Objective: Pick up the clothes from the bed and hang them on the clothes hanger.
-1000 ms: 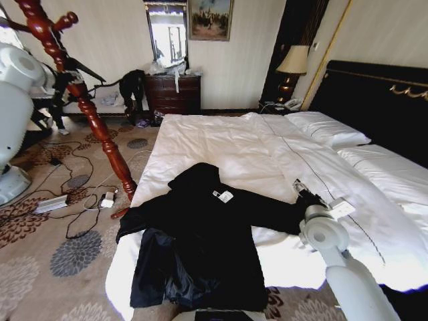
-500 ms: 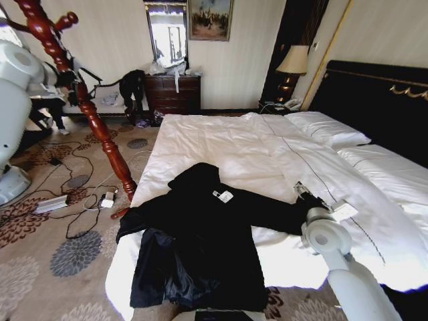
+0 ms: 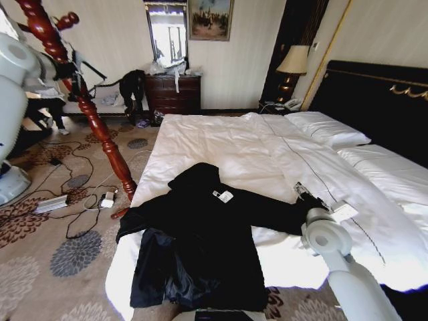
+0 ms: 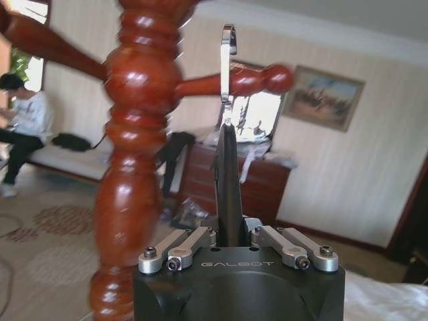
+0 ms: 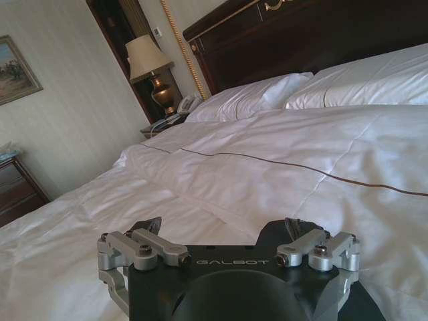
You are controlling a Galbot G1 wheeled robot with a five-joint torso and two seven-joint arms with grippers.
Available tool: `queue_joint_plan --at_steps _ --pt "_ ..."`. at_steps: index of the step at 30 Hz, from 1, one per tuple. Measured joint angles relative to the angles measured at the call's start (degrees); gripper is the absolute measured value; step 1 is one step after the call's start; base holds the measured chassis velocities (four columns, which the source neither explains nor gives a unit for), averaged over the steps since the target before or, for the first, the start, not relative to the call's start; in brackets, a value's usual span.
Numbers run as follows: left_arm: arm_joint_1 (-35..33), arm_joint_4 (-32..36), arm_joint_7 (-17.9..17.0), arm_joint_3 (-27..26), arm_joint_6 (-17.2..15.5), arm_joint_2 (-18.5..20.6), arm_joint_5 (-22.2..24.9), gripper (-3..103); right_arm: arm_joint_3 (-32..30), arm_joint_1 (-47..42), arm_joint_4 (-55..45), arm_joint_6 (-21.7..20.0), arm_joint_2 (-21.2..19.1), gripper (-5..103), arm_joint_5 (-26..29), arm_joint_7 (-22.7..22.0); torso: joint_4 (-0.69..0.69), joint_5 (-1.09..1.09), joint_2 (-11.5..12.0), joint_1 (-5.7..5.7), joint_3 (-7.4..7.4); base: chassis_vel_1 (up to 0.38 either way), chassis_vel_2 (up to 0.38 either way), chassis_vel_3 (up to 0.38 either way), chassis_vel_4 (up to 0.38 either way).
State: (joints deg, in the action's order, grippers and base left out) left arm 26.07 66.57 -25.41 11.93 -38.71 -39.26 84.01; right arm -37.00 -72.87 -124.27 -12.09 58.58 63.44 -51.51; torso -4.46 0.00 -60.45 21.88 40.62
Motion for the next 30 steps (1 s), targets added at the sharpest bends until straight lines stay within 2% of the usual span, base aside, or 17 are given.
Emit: queue_joint_plan --at_steps 5,6,8,11,13,14,17,18,19,21,24,26,28,30 --pt "-3.83 9.41 1.47 -1.99 1.29 1.33 4.70 16 0.21 -0.12 0.12 0.00 0.35 100 -0.25 -0.01 0.00 0.01 0.00 0.00 0.00 0.000 0.000 0.000 0.000" --pt "-3.83 9.41 1.47 -1.99 1.29 1.33 4.70 16 0.21 -0.12 0.12 0.00 0.35 100 -0.25 -0.01 0.00 0.01 0.00 0.00 0.00 0.000 0.000 0.000 0.000" --pt "-6.89 15.08 3.31 -2.93 2.43 2.19 5.45 16 0.52 -0.07 0.42 0.00 0.67 100 -0.35 -0.04 -0.01 0.02 0.00 0.00 -0.01 0.000 0.000 0.000 0.000" --pt "-8.83 17.73 3.75 -3.82 2.57 2.67 6.12 16 0.64 -0.04 0.53 0.00 0.70 100 -0.38 -0.04 -0.02 0.02 0.00 0.00 -0.01 0.000 0.000 0.000 0.000" --pt "-14.05 23.02 3.74 -6.68 2.72 4.09 7.72 16 1.29 0.20 1.08 0.21 0.37 100 -0.70 0.03 -0.01 0.02 -0.01 0.00 -0.01 0.000 0.000 0.000 0.000" --pt "-14.05 23.02 3.74 -6.68 2.72 4.09 7.72 16 1.29 0.20 1.08 0.21 0.37 100 -0.70 0.03 -0.01 0.02 -0.01 0.00 -0.01 0.000 0.000 0.000 0.000" --pt "-24.66 30.73 3.88 -11.20 4.61 6.57 10.22 16 4.06 2.17 3.21 1.19 -1.03 100 -0.56 0.88 0.01 -0.02 0.00 -0.01 -0.01 0.000 0.000 0.000 0.000" --pt "-28.37 33.31 5.12 -11.81 6.28 7.39 10.91 16 5.80 3.84 4.52 1.74 -1.55 100 0.32 1.47 0.02 -0.03 0.00 -0.01 -0.01 0.000 0.000 0.000 0.000" --pt "-28.37 33.31 5.12 -11.81 6.28 7.39 10.91 16 5.80 3.84 4.52 1.74 -1.55 100 0.32 1.47 0.02 -0.03 0.00 -0.01 -0.01 0.000 0.000 0.000 0.000" --pt "-33.61 35.84 7.78 -13.41 8.42 7.96 10.83 16 8.35 6.63 6.39 2.49 -2.31 100 1.74 2.54 0.01 -0.01 0.00 0.00 0.00 0.000 0.000 0.000 0.000" --pt "-41.64 37.89 12.79 -17.15 10.77 6.86 10.86 16 14.86 13.75 11.64 3.06 -3.77 100 6.71 5.57 0.04 0.03 0.00 0.00 0.00 0.000 0.000 0.000 0.000" --pt "-42.64 37.71 13.59 -17.63 11.12 5.90 10.89 16 16.33 15.36 12.42 2.99 -4.01 100 8.88 5.94 0.05 0.00 0.00 -0.01 0.00 0.000 0.000 0.000 0.000" --pt "-43.91 36.04 15.61 -18.03 12.03 2.02 10.86 16 19.51 18.42 13.79 1.98 -4.65 100 14.30 6.90 0.03 -0.01 0.00 0.00 0.00 0.000 0.000 0.000 0.000" --pt "-44.08 35.53 16.28 -18.08 12.19 0.87 10.82 16 20.40 19.05 14.16 1.81 -4.84 100 15.12 7.42 0.00 -0.01 0.00 0.00 0.00 0.000 0.000 0.000 0.000"
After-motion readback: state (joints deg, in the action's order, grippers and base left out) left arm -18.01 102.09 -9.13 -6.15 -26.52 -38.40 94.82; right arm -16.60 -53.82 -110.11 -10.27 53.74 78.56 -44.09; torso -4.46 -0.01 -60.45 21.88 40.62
